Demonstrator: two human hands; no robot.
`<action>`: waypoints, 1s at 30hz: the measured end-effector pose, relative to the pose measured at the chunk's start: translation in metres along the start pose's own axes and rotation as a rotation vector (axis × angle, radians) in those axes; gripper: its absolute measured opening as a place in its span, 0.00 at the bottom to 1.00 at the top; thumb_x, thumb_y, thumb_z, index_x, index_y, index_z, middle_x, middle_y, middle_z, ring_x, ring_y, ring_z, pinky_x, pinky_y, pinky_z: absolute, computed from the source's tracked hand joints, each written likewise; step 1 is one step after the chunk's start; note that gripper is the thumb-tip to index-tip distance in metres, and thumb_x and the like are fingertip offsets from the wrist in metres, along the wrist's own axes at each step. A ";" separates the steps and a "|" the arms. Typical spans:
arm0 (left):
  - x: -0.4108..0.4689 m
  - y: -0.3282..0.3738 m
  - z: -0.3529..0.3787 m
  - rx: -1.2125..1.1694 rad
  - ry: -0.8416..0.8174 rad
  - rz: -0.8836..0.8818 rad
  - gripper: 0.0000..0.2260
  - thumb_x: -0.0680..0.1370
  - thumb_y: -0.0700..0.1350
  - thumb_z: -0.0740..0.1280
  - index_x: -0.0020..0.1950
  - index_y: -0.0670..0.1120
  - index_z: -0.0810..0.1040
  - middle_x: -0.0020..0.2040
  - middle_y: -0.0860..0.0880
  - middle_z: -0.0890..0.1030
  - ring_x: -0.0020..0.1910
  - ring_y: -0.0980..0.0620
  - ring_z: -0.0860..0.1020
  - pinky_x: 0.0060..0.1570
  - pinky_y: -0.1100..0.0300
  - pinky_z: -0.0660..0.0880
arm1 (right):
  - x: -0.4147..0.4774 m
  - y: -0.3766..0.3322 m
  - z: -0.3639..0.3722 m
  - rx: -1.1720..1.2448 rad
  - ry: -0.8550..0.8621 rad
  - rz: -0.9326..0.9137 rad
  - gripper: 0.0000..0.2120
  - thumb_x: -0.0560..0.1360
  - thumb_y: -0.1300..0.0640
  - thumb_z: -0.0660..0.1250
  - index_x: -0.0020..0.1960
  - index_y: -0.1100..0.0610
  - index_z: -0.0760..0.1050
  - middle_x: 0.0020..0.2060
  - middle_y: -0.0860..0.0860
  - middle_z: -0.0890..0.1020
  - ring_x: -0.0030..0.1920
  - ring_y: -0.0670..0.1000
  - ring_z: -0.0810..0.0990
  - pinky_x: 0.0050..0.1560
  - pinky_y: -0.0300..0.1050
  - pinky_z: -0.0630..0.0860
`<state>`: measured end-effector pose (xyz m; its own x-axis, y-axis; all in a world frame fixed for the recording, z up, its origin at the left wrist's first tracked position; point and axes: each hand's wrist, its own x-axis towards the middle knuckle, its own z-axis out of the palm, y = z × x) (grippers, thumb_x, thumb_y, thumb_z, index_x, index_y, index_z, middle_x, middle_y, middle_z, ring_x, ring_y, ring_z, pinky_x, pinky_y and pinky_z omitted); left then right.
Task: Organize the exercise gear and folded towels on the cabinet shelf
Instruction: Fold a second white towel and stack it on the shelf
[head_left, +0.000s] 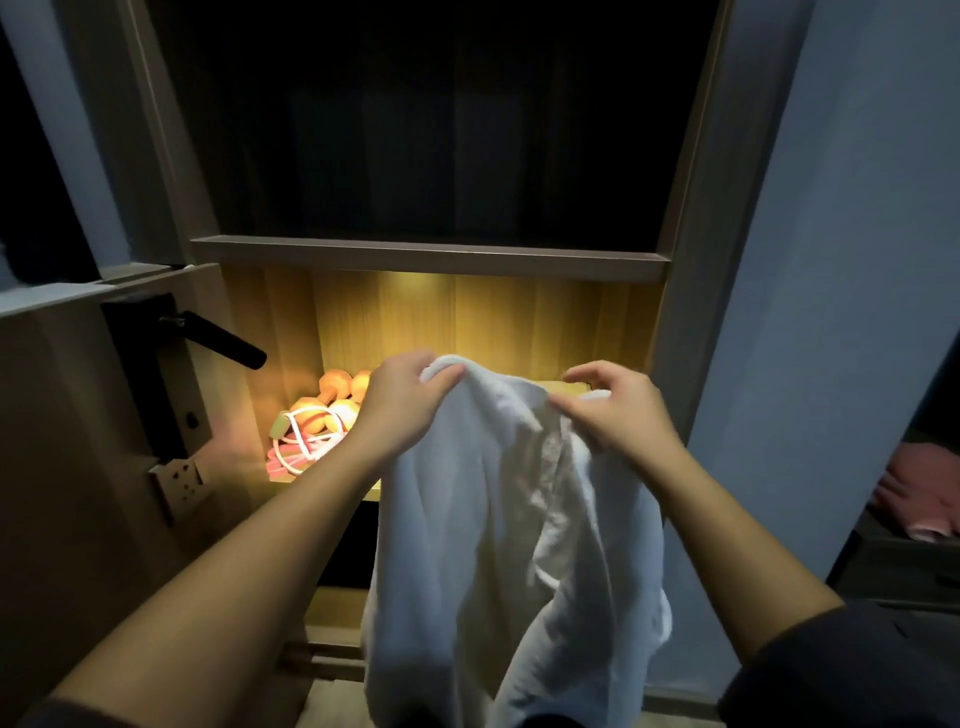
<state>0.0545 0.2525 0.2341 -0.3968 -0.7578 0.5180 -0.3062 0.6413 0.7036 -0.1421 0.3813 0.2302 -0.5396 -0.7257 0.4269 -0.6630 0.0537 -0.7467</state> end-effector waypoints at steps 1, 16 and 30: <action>0.001 0.008 0.001 -0.010 -0.030 0.047 0.17 0.79 0.50 0.66 0.41 0.36 0.76 0.36 0.39 0.75 0.37 0.47 0.70 0.36 0.54 0.62 | -0.004 -0.005 0.005 -0.007 -0.045 -0.050 0.15 0.69 0.49 0.77 0.55 0.49 0.81 0.43 0.41 0.80 0.46 0.42 0.76 0.45 0.38 0.71; -0.007 0.010 -0.004 0.056 -0.286 0.134 0.12 0.77 0.51 0.69 0.43 0.42 0.78 0.37 0.43 0.77 0.36 0.53 0.70 0.36 0.57 0.64 | -0.016 -0.023 0.041 0.094 -0.024 -0.173 0.05 0.75 0.57 0.68 0.43 0.57 0.79 0.37 0.50 0.81 0.41 0.51 0.77 0.44 0.51 0.75; -0.026 -0.058 -0.019 0.053 -0.178 -0.066 0.18 0.80 0.53 0.64 0.43 0.39 0.81 0.38 0.42 0.80 0.40 0.41 0.77 0.36 0.51 0.69 | -0.001 -0.001 0.026 0.211 0.138 0.026 0.04 0.75 0.56 0.70 0.49 0.49 0.79 0.44 0.44 0.81 0.47 0.45 0.79 0.46 0.41 0.78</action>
<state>0.0992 0.2331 0.1894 -0.5195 -0.7680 0.3745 -0.3798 0.6002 0.7039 -0.1275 0.3641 0.2168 -0.6304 -0.6243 0.4614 -0.5331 -0.0839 -0.8419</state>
